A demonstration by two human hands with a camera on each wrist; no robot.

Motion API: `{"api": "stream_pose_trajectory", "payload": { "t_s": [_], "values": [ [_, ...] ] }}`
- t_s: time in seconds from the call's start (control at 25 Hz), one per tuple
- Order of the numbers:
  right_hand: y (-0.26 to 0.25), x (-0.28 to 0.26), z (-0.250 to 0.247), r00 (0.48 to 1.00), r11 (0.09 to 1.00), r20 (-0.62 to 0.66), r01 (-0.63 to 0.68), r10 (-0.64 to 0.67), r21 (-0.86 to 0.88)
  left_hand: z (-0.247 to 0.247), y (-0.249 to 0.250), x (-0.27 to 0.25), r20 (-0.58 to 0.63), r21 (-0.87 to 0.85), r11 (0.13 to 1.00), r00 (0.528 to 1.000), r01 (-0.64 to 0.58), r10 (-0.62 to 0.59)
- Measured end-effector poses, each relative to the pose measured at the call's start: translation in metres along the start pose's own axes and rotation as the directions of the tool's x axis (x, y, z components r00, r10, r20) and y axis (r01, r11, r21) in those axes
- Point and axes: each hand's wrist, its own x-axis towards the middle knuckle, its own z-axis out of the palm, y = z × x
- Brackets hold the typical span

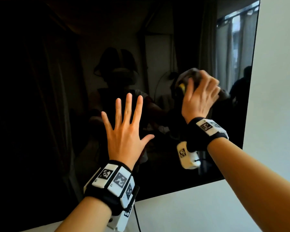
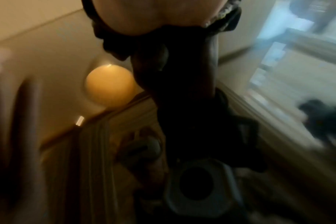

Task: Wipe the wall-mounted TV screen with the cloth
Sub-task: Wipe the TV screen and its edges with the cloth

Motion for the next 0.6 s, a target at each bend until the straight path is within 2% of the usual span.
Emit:
{"api": "stream_pose_trajectory", "payload": {
  "t_s": [0.04, 0.08, 0.12, 0.16, 0.2, 0.24, 0.32, 0.36, 0.4, 0.44, 0.48, 0.52, 0.56, 0.6],
  "values": [
    [-0.01, 0.0, 0.002, 0.99, 0.991, -0.06, -0.129, 0.13, 0.028, -0.003, -0.011, -0.006, -0.005, -0.003, 1.0, 1.0, 0.014, -0.014],
    [-0.022, -0.009, 0.006, 0.99, 0.991, -0.058, -0.13, 0.131, 0.019, -0.007, -0.023, -0.012, -0.009, 0.007, 0.999, 0.999, 0.032, -0.032],
    [-0.036, -0.026, 0.01, 1.0, 1.0, 0.012, 0.008, -0.008, -0.009, -0.009, -0.036, -0.019, -0.009, 0.028, 0.998, 0.999, 0.05, -0.05],
    [-0.044, -0.046, 0.015, 0.973, 0.978, 0.114, 0.207, -0.203, -0.021, -0.011, -0.049, -0.024, -0.003, 0.054, 0.997, 0.998, 0.064, -0.063],
    [-0.049, -0.056, 0.018, 0.928, 0.941, 0.176, 0.338, -0.328, -0.026, -0.013, -0.06, -0.029, 0.01, 0.078, 0.994, 0.997, 0.072, -0.074],
    [-0.052, -0.054, 0.02, 0.928, 0.94, 0.171, 0.341, -0.332, -0.027, -0.013, -0.07, -0.033, 0.025, 0.096, 0.993, 0.997, 0.075, -0.078],
    [-0.067, -0.039, 0.026, 0.999, 0.999, 0.021, 0.034, -0.034, 0.009, -0.013, -0.089, -0.035, 0.032, 0.11, 0.988, 0.994, 0.104, -0.108],
    [-0.081, -0.041, 0.03, 0.996, 0.996, -0.018, -0.081, 0.082, 0.031, -0.014, -0.098, -0.036, 0.029, 0.111, 0.986, 0.991, 0.125, -0.129],
    [-0.094, -0.05, 0.034, 0.995, 0.995, -0.003, -0.097, 0.097, 0.033, -0.015, -0.107, -0.037, 0.028, 0.11, 0.985, 0.99, 0.136, -0.14],
    [-0.105, -0.066, 0.037, 0.999, 1.0, 0.045, 0.006, -0.006, 0.013, -0.015, -0.116, -0.039, 0.029, 0.108, 0.985, 0.99, 0.133, -0.137],
    [-0.109, -0.08, 0.041, 0.985, 0.989, 0.093, 0.147, -0.145, -0.01, -0.016, -0.122, -0.04, 0.029, 0.106, 0.987, 0.992, 0.122, -0.126],
    [-0.109, -0.084, 0.044, 0.967, 0.972, 0.111, 0.235, -0.231, -0.027, -0.016, -0.126, -0.042, 0.027, 0.103, 0.989, 0.993, 0.108, -0.112],
    [-0.107, -0.077, 0.045, 0.971, 0.974, 0.09, 0.223, -0.22, -0.032, -0.015, -0.129, -0.044, 0.025, 0.097, 0.991, 0.995, 0.097, -0.1],
    [-0.107, -0.066, 0.045, 0.993, 0.994, 0.032, 0.11, -0.109, -0.028, -0.014, -0.129, -0.045, 0.022, 0.093, 0.992, 0.996, 0.089, -0.091]
  ]
}}
